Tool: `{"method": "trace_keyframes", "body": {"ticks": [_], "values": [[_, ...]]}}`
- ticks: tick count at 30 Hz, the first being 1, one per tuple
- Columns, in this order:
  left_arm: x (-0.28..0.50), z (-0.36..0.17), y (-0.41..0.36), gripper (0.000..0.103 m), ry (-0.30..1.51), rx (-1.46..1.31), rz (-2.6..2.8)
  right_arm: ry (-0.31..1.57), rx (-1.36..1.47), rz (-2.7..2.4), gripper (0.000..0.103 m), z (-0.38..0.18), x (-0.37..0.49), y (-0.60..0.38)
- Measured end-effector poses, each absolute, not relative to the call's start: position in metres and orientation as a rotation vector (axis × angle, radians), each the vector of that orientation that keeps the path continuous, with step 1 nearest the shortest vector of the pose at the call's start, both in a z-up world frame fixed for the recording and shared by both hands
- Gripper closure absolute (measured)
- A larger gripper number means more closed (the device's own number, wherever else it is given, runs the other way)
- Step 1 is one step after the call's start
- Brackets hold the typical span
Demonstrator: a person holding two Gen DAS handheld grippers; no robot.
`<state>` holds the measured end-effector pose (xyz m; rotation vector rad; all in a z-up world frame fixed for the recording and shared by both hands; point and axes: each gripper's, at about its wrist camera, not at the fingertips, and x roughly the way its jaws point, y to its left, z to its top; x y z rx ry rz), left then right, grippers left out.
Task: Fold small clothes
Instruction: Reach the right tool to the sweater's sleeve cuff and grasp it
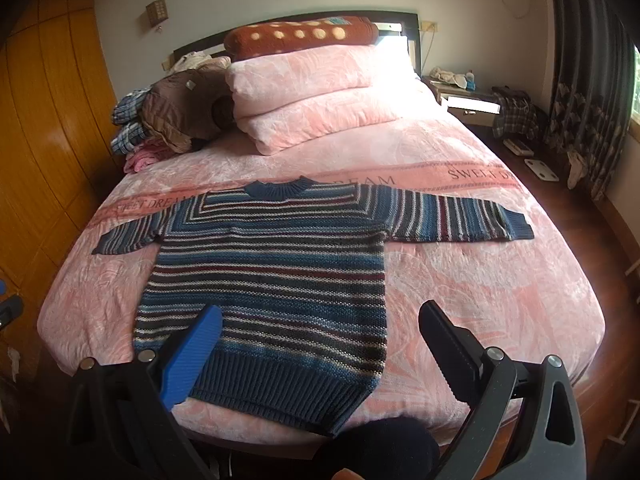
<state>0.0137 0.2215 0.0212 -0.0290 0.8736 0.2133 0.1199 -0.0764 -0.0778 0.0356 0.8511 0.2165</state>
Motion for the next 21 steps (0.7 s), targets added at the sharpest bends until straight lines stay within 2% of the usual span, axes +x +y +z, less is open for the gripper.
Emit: {"method": "trace_keyframes", "body": {"ticks": [8,15,21], "values": [[0.059,-0.001,0.217,0.003,0.920,-0.017,0.173,0.985,0.272,0.110,0.004,-0.129,0.204,-0.163],[0.110,-0.027,0.202,0.003,0.966,0.006,0.144,1.070,0.535,0.026,0.023,-0.185,0.271,-0.248],[0.153,-0.053,0.182,0.003,1.005,0.033,0.111,1.099,0.822,0.000,0.023,-0.237,0.320,-0.318]]}}
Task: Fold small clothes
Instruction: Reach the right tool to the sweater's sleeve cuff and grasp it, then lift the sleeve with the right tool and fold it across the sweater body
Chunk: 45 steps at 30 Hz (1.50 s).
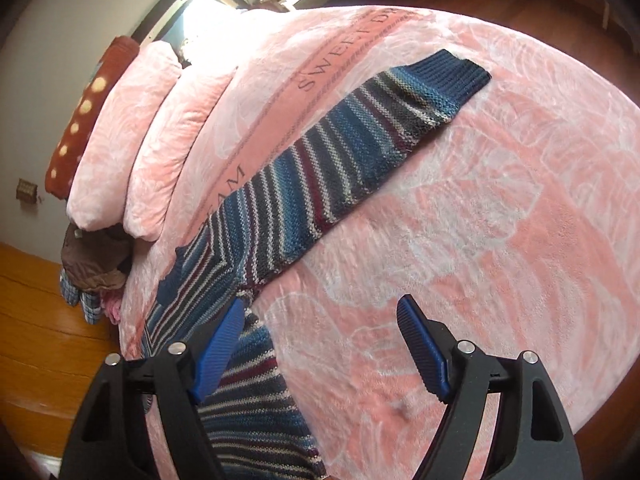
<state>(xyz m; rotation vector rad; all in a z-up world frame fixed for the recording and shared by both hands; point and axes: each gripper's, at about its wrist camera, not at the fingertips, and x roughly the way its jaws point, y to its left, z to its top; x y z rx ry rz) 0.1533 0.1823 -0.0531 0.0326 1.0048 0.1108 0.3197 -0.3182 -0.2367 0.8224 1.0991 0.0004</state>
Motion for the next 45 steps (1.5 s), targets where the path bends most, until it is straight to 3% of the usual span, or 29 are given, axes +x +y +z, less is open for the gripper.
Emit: {"method": "trace_keyframes", "body": {"ticks": [5,15,28,32,34,37,45], "values": [[0.184,-0.091,0.169,0.003,1.057,-0.038,-0.046,1.061,0.982,-0.085,0.024,-0.269,0.352,-0.379],[0.234,-0.155,0.154,0.003,1.091,-0.294,-0.219,0.902,1.162,-0.152,0.040,-0.301,0.404,-0.468],[0.264,-0.199,0.144,0.003,1.142,-0.431,-0.226,0.864,1.179,-0.185,0.041,-0.349,0.436,-0.497],[0.265,-0.210,0.156,0.003,1.171,-0.515,-0.225,0.859,1.173,-0.181,0.056,-0.348,0.441,-0.499],[0.262,-0.217,0.165,0.003,1.183,-0.565,-0.216,0.853,1.171,-0.184,0.076,-0.345,0.442,-0.500],[0.260,-0.217,0.171,0.003,1.183,-0.579,-0.215,0.815,1.130,-0.173,0.092,-0.325,0.441,-0.495],[0.242,-0.202,0.205,0.002,1.092,-0.632,-0.137,0.753,0.880,-0.069,0.094,-0.226,0.450,-0.435]]}}
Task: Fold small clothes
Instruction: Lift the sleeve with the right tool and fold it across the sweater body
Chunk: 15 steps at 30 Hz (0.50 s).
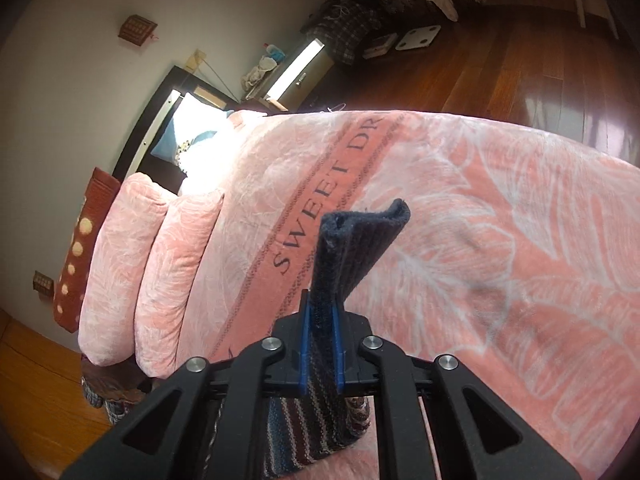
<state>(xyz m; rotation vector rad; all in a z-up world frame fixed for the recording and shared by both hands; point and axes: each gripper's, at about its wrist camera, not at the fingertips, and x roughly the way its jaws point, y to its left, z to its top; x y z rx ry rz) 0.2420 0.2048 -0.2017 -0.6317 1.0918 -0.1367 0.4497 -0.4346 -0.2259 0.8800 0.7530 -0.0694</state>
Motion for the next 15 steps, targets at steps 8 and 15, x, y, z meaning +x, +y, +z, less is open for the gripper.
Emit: {"method": "trace_keyframes", "body": {"ticks": [8,15], "values": [[0.235,-0.183,0.237,0.003,1.135,-0.634,-0.103,0.678,0.660,0.122,0.094,-0.127,0.447,-0.314],[0.231,-0.176,0.260,0.003,1.126,-0.642,-0.137,0.651,0.514,0.305,0.094,-0.081,0.439,-0.186]]}}
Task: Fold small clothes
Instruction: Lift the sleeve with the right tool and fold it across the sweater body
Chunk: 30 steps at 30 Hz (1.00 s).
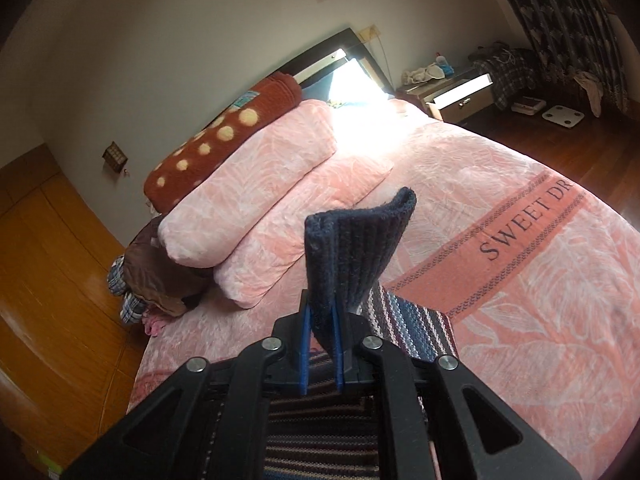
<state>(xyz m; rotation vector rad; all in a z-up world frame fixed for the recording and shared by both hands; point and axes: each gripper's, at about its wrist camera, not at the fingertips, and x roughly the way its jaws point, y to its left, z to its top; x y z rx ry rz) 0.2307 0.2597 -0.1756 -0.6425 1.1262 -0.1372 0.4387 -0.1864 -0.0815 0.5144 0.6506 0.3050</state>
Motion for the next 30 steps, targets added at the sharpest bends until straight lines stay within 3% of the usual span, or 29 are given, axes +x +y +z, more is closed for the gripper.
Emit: {"method": "trace_keyframes", "body": {"ticks": [8,20,24,30], "values": [[0.250,-0.172,0.287,0.003,1.073,-0.671,-0.138,0.719,0.352,0.408,0.094,-0.110,0.440,-0.060],[0.335,-0.217,0.282,0.003,1.084,-0.768,-0.233,0.994,0.062,0.461,0.093,-0.270,0.422,0.073],[0.365,-0.254,0.269,0.003,1.147,-0.895,-0.292,1.040,0.041,0.521,0.066,-0.288,0.412,0.083],[0.407,-0.306,0.246,0.003,1.221,-1.129,-0.317,0.996,0.238,0.443,0.065,-0.266,0.375,0.018]]}}
